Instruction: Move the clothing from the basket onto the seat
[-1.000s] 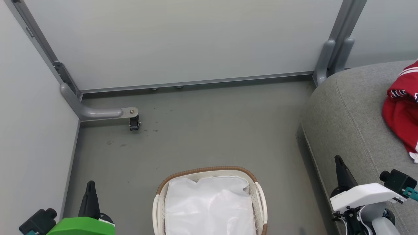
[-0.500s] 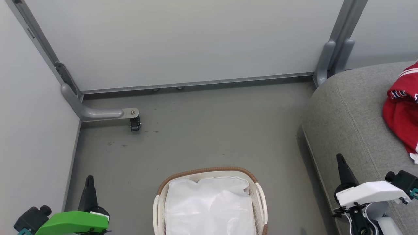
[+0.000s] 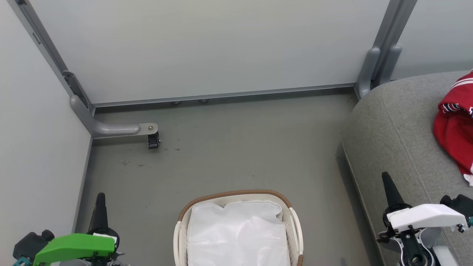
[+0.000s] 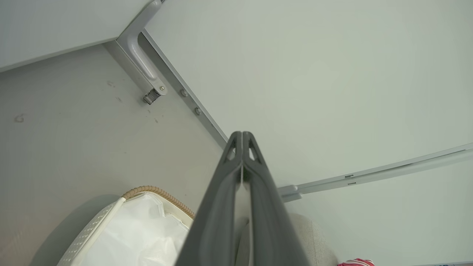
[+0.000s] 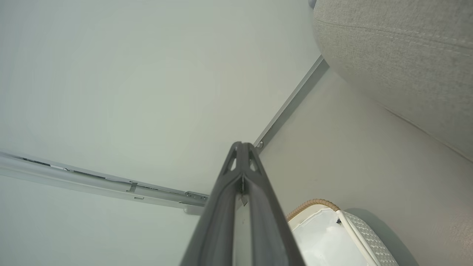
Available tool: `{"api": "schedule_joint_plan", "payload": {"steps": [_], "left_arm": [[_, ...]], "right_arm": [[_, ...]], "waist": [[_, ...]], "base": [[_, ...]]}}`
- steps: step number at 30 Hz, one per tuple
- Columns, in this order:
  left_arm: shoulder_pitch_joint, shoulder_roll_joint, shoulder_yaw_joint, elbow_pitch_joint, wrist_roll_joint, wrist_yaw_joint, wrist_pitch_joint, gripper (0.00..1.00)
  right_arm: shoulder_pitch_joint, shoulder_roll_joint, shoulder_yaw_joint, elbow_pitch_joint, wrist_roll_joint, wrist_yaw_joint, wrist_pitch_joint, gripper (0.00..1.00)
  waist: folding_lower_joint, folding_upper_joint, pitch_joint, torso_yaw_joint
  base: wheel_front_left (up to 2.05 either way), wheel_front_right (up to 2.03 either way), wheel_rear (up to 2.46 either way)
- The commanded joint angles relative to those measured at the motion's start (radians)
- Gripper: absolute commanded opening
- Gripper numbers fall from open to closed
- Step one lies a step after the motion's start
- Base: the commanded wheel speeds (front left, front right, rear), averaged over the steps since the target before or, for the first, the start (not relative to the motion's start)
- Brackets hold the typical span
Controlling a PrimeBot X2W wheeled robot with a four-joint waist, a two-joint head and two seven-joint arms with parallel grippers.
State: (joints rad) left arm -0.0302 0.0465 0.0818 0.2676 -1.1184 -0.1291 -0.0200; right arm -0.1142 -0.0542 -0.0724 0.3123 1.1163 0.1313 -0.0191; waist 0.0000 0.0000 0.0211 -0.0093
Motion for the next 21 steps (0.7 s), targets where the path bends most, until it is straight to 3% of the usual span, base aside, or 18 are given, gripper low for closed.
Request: {"api": "schedule_joint_plan", "payload": {"steps": [1,21], "left_arm": [[-0.027,0.006,0.005,-0.011,-0.027,-0.001,0.006,0.0],[-0.05,0.006,0.016,-0.017,-0.206,-0.002,0.056,0.0]], "right_arm": [[-0.001,-0.004,-0.005,-0.014,0.028,0.0,0.007,0.0],[0.003,-0.001,-0.02,-0.036,0.208,-0.001,0.056,0.0]], "waist": [[0.0,0.0,0.0,0.0],[0.0,0.0,-0.006,0.003]], "base": [[0.0,0.0,0.0],[0.0,0.0,0.0]]}}
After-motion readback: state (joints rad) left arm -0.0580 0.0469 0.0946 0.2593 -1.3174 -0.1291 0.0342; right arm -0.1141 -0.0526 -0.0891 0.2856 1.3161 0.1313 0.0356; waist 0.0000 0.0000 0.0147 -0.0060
